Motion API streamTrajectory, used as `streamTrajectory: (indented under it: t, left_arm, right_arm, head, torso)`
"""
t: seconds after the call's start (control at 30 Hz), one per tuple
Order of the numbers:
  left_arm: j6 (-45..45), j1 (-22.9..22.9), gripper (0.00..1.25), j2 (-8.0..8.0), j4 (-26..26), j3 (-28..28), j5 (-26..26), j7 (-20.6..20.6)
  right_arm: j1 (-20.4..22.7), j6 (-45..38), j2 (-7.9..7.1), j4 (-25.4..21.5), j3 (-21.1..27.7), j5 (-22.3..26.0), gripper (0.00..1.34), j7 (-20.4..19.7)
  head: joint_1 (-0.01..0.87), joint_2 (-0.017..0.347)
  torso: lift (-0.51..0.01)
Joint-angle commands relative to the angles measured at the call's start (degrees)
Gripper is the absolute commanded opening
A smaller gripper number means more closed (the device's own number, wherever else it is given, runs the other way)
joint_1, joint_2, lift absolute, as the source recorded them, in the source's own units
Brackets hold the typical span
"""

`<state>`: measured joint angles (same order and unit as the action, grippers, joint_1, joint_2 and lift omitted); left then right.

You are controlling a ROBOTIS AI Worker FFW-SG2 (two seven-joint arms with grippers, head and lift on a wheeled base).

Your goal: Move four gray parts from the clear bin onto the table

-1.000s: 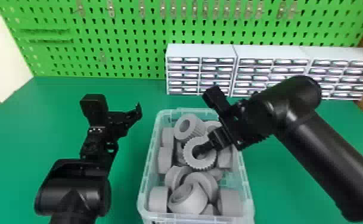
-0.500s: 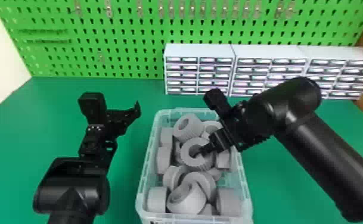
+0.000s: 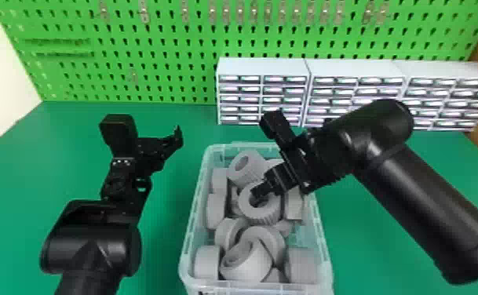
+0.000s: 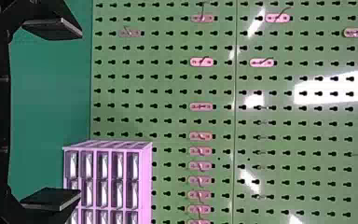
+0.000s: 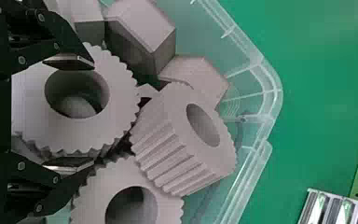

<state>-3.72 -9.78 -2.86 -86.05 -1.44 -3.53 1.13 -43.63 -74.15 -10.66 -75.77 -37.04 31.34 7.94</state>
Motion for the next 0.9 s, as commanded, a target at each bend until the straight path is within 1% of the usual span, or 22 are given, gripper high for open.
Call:
streamTrajectory:
  t: [0.0,0.17,0.43,0.87]
  left_arm:
    - [0.12,-0.15,1.16,-0.66,0.0,-0.67,-0.95,-0.52]
    - [0.29,-0.24,1.16,-1.01,0.0,-0.85,-1.31,-0.87]
    - [0.47,-0.24,1.16,-1.1,-0.08,-0.76,-1.39,-0.96]
    - [0.55,-0.24,1.16,-1.8,-0.35,-0.85,-1.74,-1.13]
  right_arm:
    - [-0.31,0.76,0.38,0.54,-0.49,-0.49,0.81,0.33]
    - [-0.31,0.85,0.47,0.54,-0.93,-0.49,0.81,0.41]
    - [-0.05,0.67,0.12,0.62,-1.1,-0.31,0.81,0.77]
    - [0.13,-0.12,-0.15,0.71,-1.1,-2.25,0.81,0.85]
  head:
    - [0.693,0.072]
    - [0.693,0.072]
    - [0.693,0.072]
    - [0.693,0.072]
  torso:
    - [-0.052]
    - [-0.052]
    - [-0.052]
    - [-0.052]
